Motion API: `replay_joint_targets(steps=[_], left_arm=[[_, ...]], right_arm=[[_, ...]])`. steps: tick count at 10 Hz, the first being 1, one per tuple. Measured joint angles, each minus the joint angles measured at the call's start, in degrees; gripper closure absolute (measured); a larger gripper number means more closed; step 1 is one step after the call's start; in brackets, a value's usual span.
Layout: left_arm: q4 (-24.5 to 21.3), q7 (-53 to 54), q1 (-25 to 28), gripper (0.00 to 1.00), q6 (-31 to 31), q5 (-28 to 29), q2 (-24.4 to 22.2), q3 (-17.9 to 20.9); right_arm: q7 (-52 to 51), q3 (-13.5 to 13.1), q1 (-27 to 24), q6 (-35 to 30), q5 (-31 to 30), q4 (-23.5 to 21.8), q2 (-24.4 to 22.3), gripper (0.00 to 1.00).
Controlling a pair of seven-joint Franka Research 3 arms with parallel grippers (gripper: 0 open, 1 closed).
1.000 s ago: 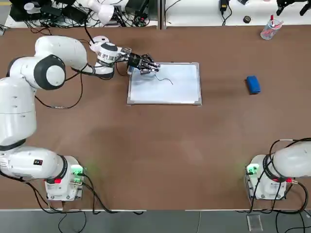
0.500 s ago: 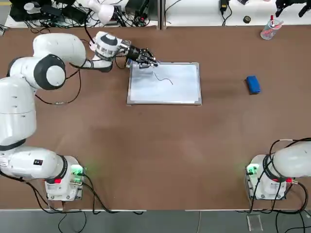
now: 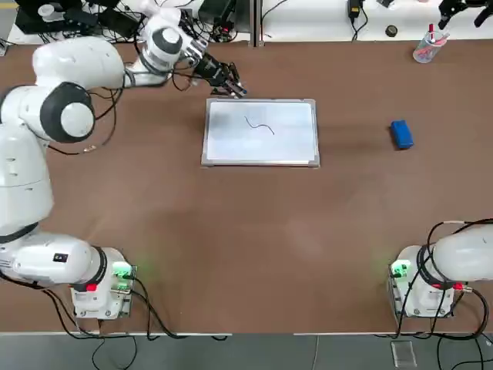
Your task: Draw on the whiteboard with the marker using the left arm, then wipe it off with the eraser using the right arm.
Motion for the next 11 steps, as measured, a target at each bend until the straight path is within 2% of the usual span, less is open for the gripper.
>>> replay_joint_targets(steps=[3,5,7,9,11], left_arm=[[0.12,0.04,0.29,0.82,-5.02,16.38,-6.59,0.07],[0.03,2.16,0.71,0.82,-9.53,26.81,-10.75,0.22],[-0.95,8.75,1.67,0.82,-12.55,36.15,-13.95,0.35],[-3.66,16.75,3.51,0.82,-13.06,41.92,-16.64,0.49],[-7.53,24.17,6.73,0.82,-12.25,44.17,-19.02,0.54]], right_arm=[[-8.69,-0.11,-3.26,5.77,0.0,-3.21,0.66,0.0],[-12.63,-0.2,-5.04,13.16,-0.02,-7.51,1.72,0.0],[-14.68,-0.24,-6.35,22.08,-0.14,-12.52,3.65,0.0],[-17.11,-0.25,-7.39,30.84,-0.35,-17.33,5.95,0.0],[-19.99,-0.26,-8.44,37.27,-0.43,-20.96,8.02,0.0]])
